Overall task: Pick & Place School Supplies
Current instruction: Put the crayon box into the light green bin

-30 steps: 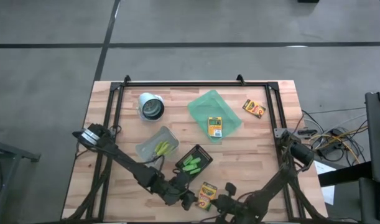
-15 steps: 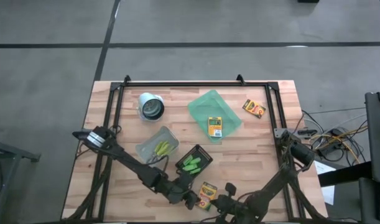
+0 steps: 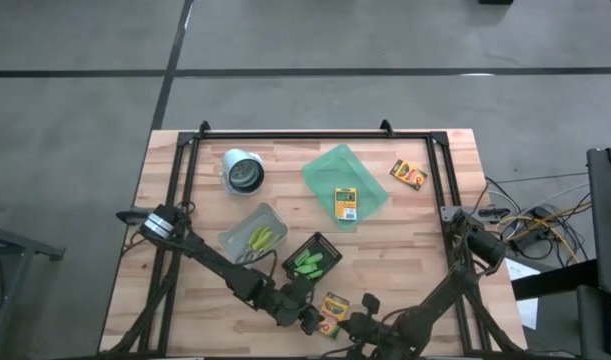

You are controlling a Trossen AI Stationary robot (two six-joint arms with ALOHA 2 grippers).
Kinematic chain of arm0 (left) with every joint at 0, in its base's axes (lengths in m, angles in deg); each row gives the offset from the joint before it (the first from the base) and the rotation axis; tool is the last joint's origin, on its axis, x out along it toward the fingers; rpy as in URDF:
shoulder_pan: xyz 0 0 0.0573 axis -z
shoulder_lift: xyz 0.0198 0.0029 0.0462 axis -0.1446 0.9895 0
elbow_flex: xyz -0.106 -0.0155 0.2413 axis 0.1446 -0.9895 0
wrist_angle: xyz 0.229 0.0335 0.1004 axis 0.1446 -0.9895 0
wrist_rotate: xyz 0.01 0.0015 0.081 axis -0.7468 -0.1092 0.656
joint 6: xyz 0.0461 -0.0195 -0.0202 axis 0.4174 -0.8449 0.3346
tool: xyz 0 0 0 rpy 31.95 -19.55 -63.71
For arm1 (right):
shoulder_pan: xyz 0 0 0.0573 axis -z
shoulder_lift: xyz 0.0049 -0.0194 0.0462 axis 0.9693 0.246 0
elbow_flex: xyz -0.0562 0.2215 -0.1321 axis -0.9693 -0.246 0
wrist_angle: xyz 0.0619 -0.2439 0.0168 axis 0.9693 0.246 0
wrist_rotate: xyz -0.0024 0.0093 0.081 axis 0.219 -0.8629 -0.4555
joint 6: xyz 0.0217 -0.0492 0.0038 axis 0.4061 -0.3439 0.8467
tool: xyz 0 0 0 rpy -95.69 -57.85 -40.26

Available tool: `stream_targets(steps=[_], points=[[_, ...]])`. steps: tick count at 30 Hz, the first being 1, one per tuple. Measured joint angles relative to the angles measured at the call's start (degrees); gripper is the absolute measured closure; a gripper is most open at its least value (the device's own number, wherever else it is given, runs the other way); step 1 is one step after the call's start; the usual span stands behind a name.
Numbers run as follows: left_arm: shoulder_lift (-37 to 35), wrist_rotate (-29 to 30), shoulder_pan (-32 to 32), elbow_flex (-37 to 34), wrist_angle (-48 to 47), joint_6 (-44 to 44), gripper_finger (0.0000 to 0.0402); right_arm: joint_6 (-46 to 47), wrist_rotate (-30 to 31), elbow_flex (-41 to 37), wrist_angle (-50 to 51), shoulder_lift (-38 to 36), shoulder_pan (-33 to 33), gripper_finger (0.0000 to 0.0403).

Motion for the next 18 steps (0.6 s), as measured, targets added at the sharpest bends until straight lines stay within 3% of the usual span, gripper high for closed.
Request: stream_targets(steps=[5,18], points=[[0.38,-0.73,0.00,-0.02,-1.58,2.83,0.0221,0.00,0.00,-0.04,0.04,-0.02,0.00,0.0394],[1.46,-2.30,-0.16,0.09,-2.64,0.24,0.0221,0.28,-0.11,-0.37,0.39,-0.02,0.02,0.0394]])
